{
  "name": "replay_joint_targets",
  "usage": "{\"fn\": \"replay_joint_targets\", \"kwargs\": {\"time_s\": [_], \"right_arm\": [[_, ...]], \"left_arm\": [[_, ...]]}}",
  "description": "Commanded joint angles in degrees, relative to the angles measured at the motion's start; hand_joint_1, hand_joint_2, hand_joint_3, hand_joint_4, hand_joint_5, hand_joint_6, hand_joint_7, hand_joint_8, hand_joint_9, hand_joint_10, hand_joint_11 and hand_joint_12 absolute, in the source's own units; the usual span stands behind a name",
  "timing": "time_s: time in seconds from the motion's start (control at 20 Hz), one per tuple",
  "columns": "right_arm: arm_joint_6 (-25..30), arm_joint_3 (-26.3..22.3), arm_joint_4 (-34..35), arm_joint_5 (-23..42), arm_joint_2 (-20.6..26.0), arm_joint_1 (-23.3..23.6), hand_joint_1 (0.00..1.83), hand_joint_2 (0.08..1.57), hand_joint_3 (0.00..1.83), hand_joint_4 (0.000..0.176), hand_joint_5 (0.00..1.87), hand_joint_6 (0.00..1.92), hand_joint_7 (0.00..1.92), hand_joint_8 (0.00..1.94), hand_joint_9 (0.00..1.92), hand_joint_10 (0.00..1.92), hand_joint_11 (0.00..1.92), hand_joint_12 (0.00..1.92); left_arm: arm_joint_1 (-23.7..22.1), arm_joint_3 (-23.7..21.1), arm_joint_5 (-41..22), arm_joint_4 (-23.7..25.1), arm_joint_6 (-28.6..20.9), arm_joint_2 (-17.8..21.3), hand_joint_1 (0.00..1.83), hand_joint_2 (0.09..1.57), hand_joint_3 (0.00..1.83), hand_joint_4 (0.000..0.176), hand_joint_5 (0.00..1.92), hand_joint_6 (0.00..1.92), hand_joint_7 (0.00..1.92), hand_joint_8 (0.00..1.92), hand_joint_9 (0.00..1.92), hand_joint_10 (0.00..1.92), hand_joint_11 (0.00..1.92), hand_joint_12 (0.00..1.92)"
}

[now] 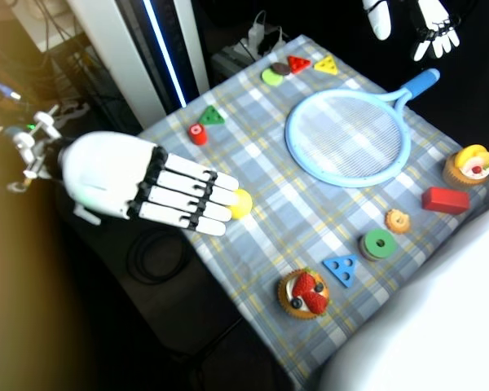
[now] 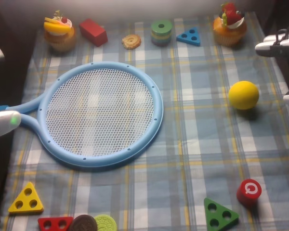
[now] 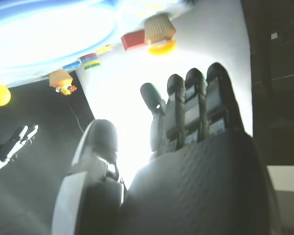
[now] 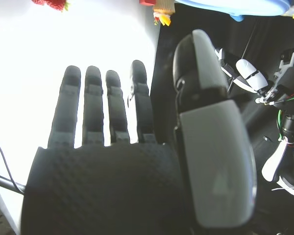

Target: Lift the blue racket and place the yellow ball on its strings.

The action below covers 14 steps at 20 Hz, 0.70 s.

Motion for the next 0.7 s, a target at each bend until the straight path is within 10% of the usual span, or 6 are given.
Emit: {"fn": "replay_joint_targets", "kwargs": {"time_s": [0.0, 0.15, 0.65], "right_arm": [[0.39, 0.48, 1.41, 6.58, 0.02, 0.53, 0.74, 1.22, 0.00, 0.001, 0.40, 0.00, 0.43, 0.00, 0.44, 0.01, 0.34, 0.36], [0.48, 0.53, 1.06, 6.43, 0.01, 0.63, 0.72, 1.23, 0.00, 0.013, 0.40, 0.00, 0.44, 0.00, 0.45, 0.01, 0.34, 0.35], [0.69, 0.73, 0.09, 4.98, -0.25, 1.14, 0.71, 1.24, 0.00, 0.000, 0.44, 0.00, 0.50, 0.00, 0.52, 0.00, 0.42, 0.33]], "left_arm": [[-0.60, 0.57, -5.71, -0.38, 0.79, -0.01, 0.65, 1.05, 0.00, 0.176, 0.01, 0.00, 0.00, 0.00, 0.03, 0.00, 0.00, 0.61], [-0.80, 1.44, -3.32, -2.27, 5.62, 0.08, 0.65, 0.98, 0.00, 0.176, 0.00, 0.00, 0.00, 0.00, 0.00, 0.00, 0.00, 0.03], [-5.44, 9.18, 10.86, -12.65, 22.56, -3.36, 1.04, 0.83, 0.00, 0.176, 0.00, 0.00, 0.00, 0.00, 0.00, 0.00, 0.00, 0.00]]}}
